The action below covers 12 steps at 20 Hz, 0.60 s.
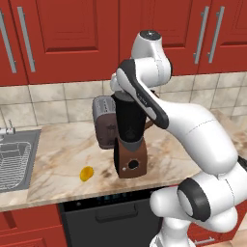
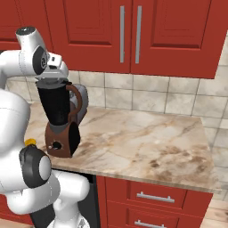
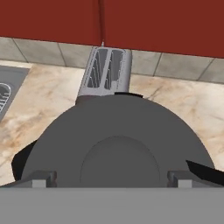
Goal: Open the blender lid, put the mango in the blender, close the lid, and start the blender.
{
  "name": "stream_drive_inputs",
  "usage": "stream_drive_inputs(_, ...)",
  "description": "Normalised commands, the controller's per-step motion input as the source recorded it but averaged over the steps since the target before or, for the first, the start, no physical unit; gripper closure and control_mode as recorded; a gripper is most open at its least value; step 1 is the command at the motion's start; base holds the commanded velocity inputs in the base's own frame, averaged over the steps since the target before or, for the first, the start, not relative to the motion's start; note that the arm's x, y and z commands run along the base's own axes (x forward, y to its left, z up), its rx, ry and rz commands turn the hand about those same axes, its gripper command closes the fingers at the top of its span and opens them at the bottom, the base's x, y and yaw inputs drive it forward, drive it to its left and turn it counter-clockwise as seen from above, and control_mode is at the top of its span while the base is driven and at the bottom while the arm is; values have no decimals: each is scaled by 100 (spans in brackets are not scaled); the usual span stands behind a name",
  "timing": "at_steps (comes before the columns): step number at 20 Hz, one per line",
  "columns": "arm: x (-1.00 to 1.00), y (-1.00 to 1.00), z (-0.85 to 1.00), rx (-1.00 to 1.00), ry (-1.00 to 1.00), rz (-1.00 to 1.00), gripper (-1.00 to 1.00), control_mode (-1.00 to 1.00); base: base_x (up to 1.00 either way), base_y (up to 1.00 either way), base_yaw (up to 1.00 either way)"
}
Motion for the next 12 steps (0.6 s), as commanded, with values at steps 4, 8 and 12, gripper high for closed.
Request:
stream_drive_inputs(4, -5, 0, -84, 0, 0, 0, -100, -100, 0, 0, 0)
stream_drive_inputs(8, -13, 0, -94, 0, 0, 0, -100, -100, 0, 0, 0)
stream_drive_inputs(12, -1, 0, -89, 0, 6, 0, 100, -100, 0, 0, 0)
